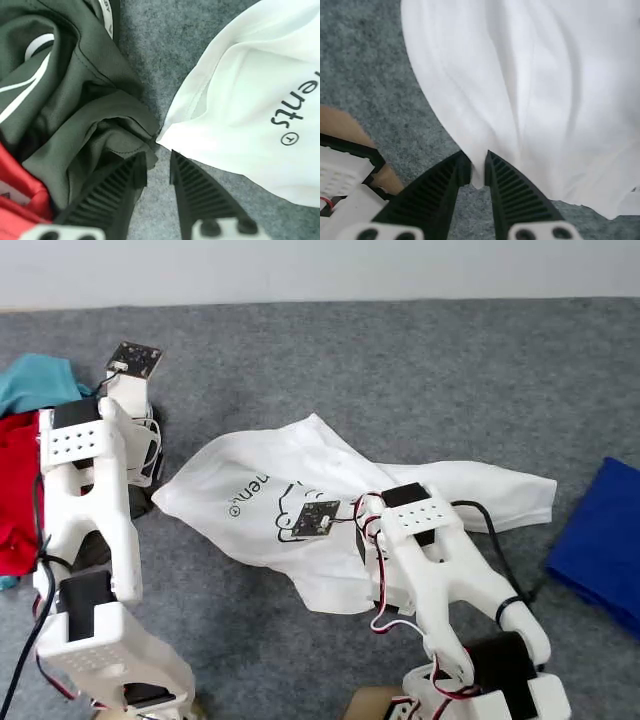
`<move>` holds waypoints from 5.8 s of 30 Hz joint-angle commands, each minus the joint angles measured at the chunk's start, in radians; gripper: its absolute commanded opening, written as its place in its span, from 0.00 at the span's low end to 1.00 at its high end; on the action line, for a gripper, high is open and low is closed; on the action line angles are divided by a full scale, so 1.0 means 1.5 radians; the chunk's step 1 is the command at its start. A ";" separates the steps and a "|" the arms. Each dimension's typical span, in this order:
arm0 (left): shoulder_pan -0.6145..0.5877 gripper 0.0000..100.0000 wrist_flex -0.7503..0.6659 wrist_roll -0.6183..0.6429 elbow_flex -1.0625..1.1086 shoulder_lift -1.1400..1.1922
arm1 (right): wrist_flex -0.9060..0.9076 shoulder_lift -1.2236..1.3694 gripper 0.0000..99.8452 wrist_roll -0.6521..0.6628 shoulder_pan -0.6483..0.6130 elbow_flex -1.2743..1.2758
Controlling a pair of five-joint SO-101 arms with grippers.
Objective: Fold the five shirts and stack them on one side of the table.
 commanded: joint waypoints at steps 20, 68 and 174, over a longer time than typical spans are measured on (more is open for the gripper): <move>0.005 0.09 -0.030 0.007 0.029 -0.032 | -0.060 0.039 0.06 0.004 -0.029 -0.026; 0.081 0.14 0.121 -0.230 -0.014 -0.122 | 0.198 -0.173 0.01 -0.069 0.298 -0.330; 0.137 0.01 0.147 0.073 -0.021 -0.234 | 0.192 -0.292 0.01 -0.058 0.417 -0.330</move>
